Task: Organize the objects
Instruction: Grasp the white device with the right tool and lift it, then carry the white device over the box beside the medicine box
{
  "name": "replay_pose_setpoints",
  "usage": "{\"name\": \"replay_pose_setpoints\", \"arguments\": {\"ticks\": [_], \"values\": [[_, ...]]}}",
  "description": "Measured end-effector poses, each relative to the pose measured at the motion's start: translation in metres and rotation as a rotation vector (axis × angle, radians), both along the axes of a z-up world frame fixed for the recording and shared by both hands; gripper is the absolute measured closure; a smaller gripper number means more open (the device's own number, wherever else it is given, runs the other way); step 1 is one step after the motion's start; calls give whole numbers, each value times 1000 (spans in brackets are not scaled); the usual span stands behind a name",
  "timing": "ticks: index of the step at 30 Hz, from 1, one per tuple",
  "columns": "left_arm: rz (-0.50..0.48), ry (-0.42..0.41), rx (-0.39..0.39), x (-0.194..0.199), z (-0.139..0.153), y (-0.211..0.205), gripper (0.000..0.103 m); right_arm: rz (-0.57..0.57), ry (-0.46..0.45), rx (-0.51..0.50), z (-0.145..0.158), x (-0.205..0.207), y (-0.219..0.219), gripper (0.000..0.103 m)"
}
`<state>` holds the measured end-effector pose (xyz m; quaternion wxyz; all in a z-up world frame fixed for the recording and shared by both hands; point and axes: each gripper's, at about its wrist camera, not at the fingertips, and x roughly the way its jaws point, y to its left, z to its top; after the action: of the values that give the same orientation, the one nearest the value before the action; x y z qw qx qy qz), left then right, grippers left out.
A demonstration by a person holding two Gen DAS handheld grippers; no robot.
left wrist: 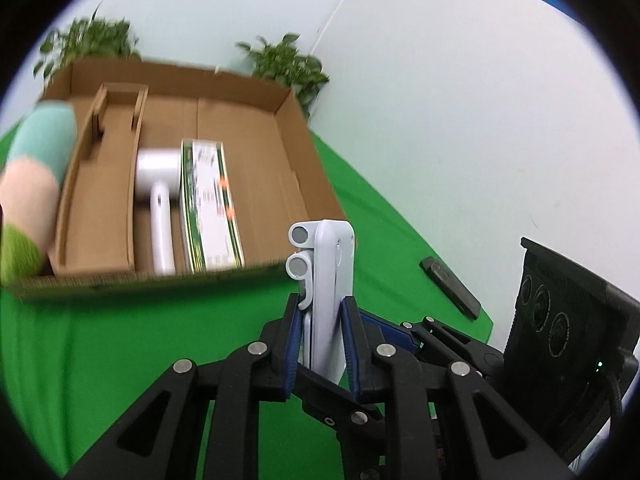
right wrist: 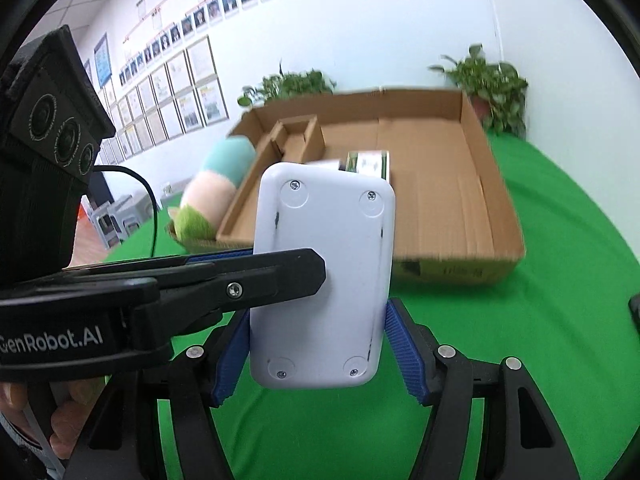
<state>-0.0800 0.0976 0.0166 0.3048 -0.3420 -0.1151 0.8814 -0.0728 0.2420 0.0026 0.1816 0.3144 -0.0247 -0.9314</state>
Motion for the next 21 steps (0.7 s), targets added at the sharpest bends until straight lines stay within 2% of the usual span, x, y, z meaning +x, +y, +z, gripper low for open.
{"name": "replay_pose_setpoints", "arguments": {"ticks": [5,8,15,21], "values": [[4,76,-16,-3,24,1,85,17,61,3,27,-8,0,40],[1,93,-19,-9,31,3,85,17,71,6,37,-16,2,40],[-4,100,-40,-26,33,11,85,10,62,-13,44,-32,8,40],[2,80,-45,-42,28,12,85,21,18,-17,41,-60,10,40]]}}
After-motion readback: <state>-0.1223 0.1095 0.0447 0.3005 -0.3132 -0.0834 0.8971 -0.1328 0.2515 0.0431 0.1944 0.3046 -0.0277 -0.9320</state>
